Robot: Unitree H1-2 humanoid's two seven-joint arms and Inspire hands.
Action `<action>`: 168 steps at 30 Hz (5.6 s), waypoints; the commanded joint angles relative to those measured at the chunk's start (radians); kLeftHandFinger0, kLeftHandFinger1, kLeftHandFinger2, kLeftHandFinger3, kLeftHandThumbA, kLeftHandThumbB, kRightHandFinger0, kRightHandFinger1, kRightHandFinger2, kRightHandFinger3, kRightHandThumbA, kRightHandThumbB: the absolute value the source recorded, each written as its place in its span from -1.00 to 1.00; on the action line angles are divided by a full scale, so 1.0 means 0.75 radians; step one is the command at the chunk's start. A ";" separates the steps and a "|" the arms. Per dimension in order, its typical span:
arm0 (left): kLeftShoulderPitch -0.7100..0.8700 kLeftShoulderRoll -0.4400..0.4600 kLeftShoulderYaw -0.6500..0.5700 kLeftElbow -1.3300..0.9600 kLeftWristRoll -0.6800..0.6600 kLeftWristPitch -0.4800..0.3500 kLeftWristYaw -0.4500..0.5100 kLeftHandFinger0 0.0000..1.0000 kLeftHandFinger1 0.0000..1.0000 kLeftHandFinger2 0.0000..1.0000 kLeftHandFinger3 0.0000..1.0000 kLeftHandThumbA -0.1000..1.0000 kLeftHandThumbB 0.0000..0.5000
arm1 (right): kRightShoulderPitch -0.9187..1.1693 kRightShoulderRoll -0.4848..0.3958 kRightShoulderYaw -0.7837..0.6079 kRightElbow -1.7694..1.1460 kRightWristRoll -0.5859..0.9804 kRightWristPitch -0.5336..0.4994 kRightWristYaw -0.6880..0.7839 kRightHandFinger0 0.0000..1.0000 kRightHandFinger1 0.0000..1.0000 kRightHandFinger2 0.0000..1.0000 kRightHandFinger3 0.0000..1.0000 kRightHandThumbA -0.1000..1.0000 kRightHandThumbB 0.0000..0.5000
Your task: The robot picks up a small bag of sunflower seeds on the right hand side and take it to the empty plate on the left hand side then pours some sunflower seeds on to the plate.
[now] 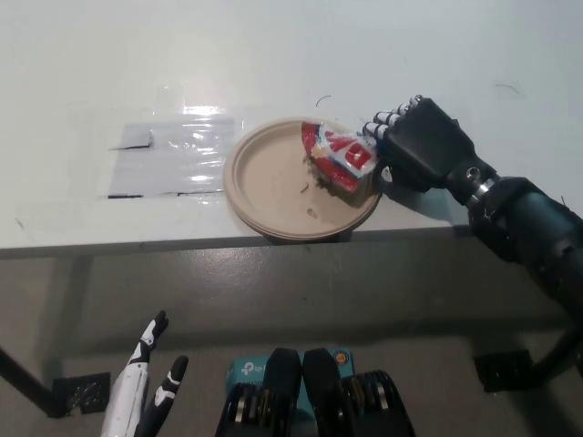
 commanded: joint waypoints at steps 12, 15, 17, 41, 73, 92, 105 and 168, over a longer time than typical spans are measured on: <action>0.022 0.019 -0.005 -0.035 0.007 -0.023 0.004 1.00 1.00 1.00 1.00 1.00 -0.91 | -0.141 -0.068 0.133 -0.055 -0.192 0.144 -0.118 -1.00 -1.00 -0.70 -0.78 -1.00 0.15; 0.027 0.010 -0.004 -0.038 0.006 -0.017 0.007 1.00 1.00 1.00 1.00 1.00 -0.94 | -0.152 -0.075 0.147 -0.070 -0.220 0.184 -0.091 -1.00 -1.00 -0.66 -0.63 -1.00 0.24; 0.022 0.016 -0.004 -0.040 0.007 -0.023 0.005 1.00 1.00 1.00 1.00 1.00 -0.96 | -0.161 -0.073 0.159 -0.069 -0.239 0.208 -0.084 -1.00 -1.00 -0.72 -0.63 -1.00 0.27; 0.022 0.013 -0.019 -0.024 0.028 -0.051 0.017 1.00 1.00 1.00 1.00 1.00 -1.00 | -0.145 -0.073 0.047 -0.073 -0.186 0.245 -0.147 -1.00 -1.00 -0.97 -0.79 -1.00 0.23; 0.064 0.022 -0.017 -0.020 0.040 -0.040 0.021 1.00 1.00 1.00 1.00 1.00 -0.92 | 0.041 -0.023 -0.365 -0.028 0.080 0.010 0.113 -1.00 -0.19 0.78 0.50 -1.00 -0.34; 0.087 0.024 -0.007 -0.018 0.045 -0.056 0.032 1.00 1.00 1.00 1.00 1.00 -0.94 | 0.045 -0.066 -0.161 0.066 0.010 0.191 0.054 -1.00 -1.00 -0.26 -0.65 -1.00 -0.11; 0.081 0.026 -0.003 -0.021 0.052 -0.066 0.034 1.00 1.00 1.00 1.00 1.00 -1.00 | 0.044 -0.012 -0.436 0.048 0.313 0.125 0.639 1.00 1.00 1.00 1.00 0.29 0.90; 0.002 0.028 0.016 -0.005 0.036 -0.050 0.030 1.00 1.00 1.00 1.00 1.00 -0.87 | 0.931 -0.187 -1.079 -2.503 1.023 0.576 1.518 1.00 1.00 1.00 1.00 1.00 0.64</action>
